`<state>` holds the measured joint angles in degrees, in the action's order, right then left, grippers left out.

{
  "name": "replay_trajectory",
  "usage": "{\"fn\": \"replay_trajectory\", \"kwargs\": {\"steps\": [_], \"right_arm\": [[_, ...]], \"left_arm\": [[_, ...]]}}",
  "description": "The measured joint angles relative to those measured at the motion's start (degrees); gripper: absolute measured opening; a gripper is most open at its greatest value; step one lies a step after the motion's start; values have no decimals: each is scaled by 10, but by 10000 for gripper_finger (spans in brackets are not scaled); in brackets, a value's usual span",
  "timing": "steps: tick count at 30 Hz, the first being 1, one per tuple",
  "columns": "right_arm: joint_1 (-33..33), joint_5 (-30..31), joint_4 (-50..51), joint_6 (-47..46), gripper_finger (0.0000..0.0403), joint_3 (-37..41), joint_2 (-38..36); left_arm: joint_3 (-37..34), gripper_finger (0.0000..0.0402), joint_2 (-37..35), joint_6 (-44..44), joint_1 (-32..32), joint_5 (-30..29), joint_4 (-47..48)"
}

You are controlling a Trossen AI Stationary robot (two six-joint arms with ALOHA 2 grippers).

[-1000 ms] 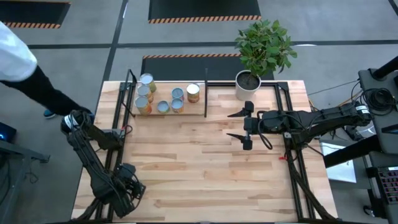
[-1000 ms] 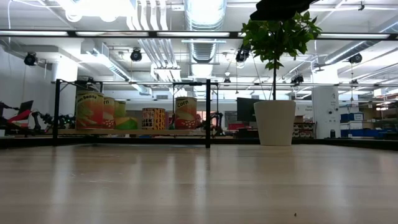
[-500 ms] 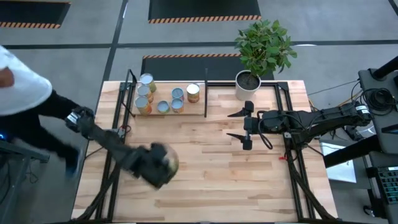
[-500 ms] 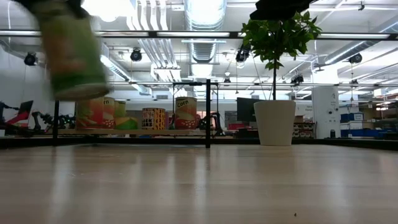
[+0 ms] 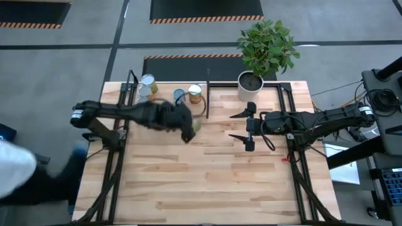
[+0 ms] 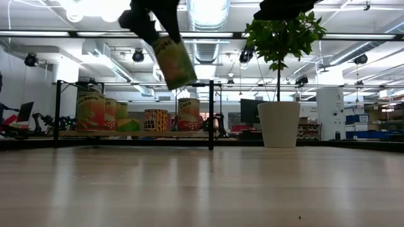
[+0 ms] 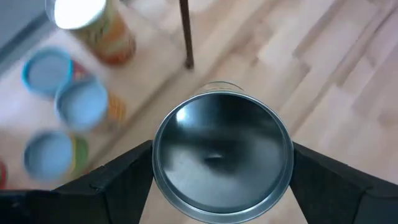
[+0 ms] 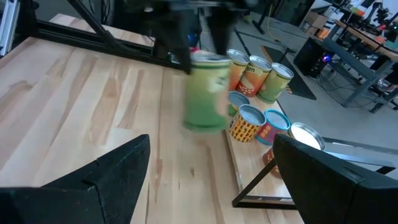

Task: Pick and place cans onto a shelf
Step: Put the green oranges can on the shelf

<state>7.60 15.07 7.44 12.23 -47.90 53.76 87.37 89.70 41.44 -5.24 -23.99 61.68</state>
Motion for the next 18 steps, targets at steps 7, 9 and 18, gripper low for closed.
{"fn": "replay_trajectory", "kwargs": {"steps": [7,9,18], "right_arm": [[0,0,4,-2,327,0,0],[0,0,8,-2,327,0,0],[0,0,8,5,327,0,0]], "left_arm": [[0,311,0,-118,105,5,-58],[-1,311,0,-133,121,8,-72],[-1,311,56,-182,134,12,-78]]}}
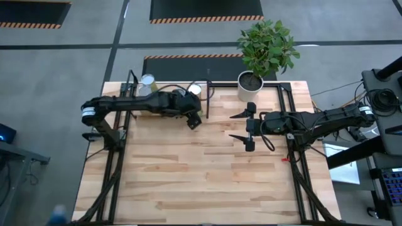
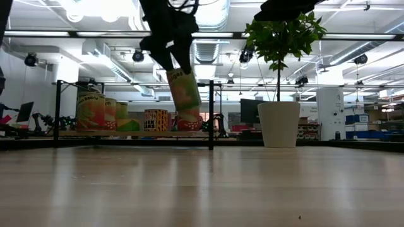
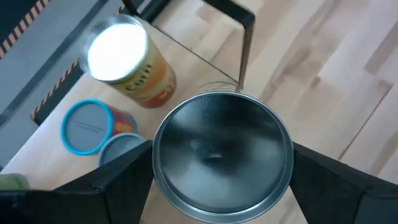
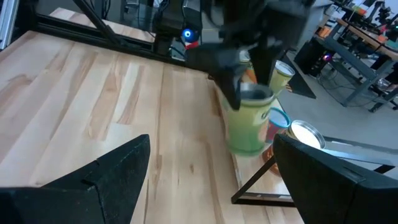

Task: Pick and place cans onto a shelf
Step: Put the green oranges can on the shelf

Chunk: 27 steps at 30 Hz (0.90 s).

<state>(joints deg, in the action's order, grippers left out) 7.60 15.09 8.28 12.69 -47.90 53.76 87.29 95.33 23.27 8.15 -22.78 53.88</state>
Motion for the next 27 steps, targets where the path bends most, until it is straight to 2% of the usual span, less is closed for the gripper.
{"fn": "replay_trajectory", "kwargs": {"steps": [14,27], "right_arm": [[0,0,2,0,327,0,0],[0,0,4,-2,327,0,0]], "left_arm": [[19,314,76,-27,38,2,-1],[19,314,80,-34,50,4,-33]]}}
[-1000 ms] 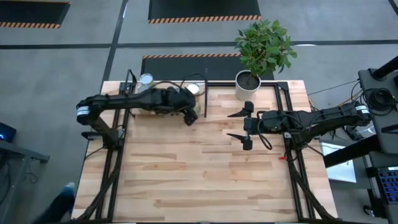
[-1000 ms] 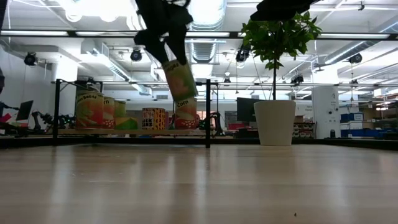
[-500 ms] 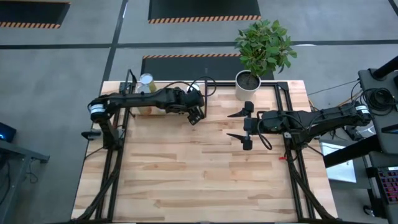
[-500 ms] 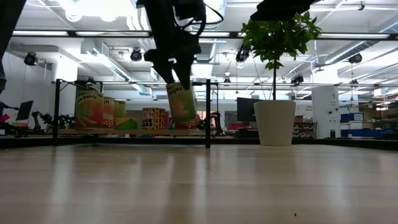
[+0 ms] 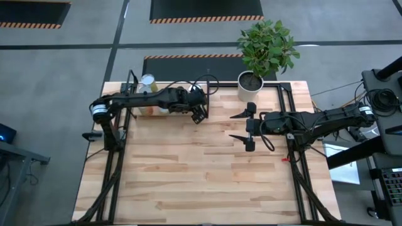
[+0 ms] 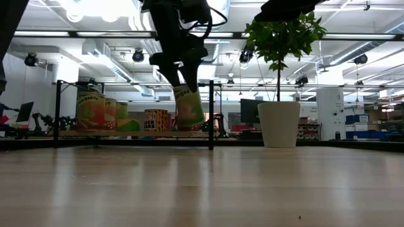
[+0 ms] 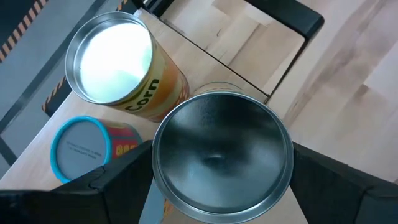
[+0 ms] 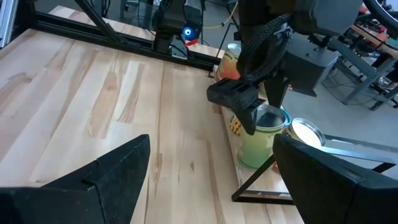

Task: Pick and place cans onto a shelf
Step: Put the green oranges can on the shelf

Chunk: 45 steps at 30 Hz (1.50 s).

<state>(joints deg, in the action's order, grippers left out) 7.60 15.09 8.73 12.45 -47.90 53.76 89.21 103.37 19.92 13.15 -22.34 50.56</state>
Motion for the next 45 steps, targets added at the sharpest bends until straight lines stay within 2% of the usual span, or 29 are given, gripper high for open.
{"fn": "replay_trajectory", "kwargs": {"steps": [21,30,37,40,45], "right_arm": [[0,0,3,0,327,0,0],[0,0,13,-5,327,0,-2],[0,0,18,-9,327,0,-4],[0,0,18,-9,327,0,-4],[0,0,17,-14,327,0,-4]], "left_arm": [[-1,316,0,2,4,7,-15],[-1,350,2,3,10,4,-24],[12,354,7,-28,9,3,-29],[29,354,-6,-42,1,1,-10],[19,354,-72,-100,-56,1,-62]]}}
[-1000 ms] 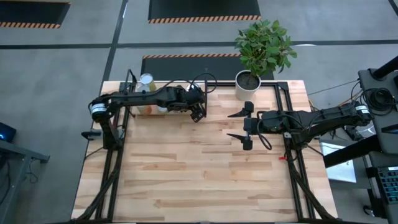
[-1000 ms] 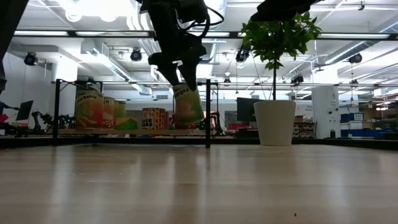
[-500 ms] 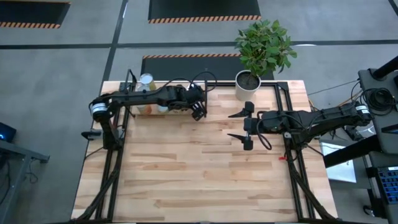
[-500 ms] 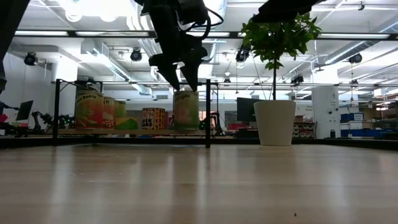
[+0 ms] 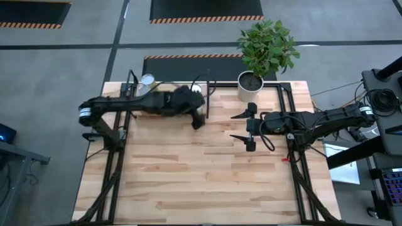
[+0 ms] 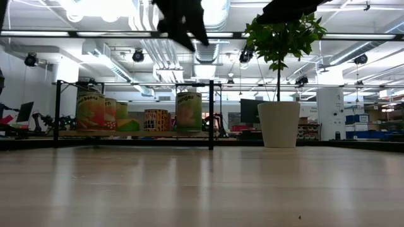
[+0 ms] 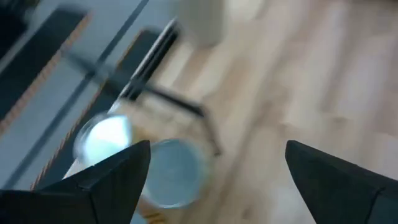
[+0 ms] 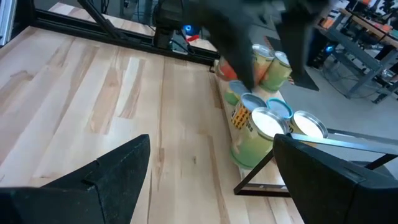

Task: Pick and place cans onto a shelf
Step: Put the green oranges can on the shelf

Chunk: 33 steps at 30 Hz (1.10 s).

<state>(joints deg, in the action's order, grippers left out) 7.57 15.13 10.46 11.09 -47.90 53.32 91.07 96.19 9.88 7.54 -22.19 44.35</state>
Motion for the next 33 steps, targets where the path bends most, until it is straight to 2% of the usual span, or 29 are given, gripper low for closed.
{"fn": "replay_trajectory", "kwargs": {"steps": [4,11,15,19,24,28,33], "right_arm": [[0,0,-2,-13,327,0,1],[0,20,-5,-43,327,0,20],[-1,34,-35,-60,327,0,45],[-1,35,-38,-81,313,-23,79],[-2,46,-23,-81,239,-84,136],[-10,49,13,-81,161,-158,187],[-20,60,73,-80,72,-259,263]], "left_arm": [[-38,354,-51,-50,-72,-5,-63],[-194,350,-142,-99,-192,-159,-202],[-295,325,-204,-136,-229,-166,-319],[-390,278,-272,-219,-250,-155,-432],[-501,203,-363,-319,-253,-64,-572],[-557,142,-425,-370,-253,-57,-644],[-582,67,-481,-396,-252,-57,-643]]}}
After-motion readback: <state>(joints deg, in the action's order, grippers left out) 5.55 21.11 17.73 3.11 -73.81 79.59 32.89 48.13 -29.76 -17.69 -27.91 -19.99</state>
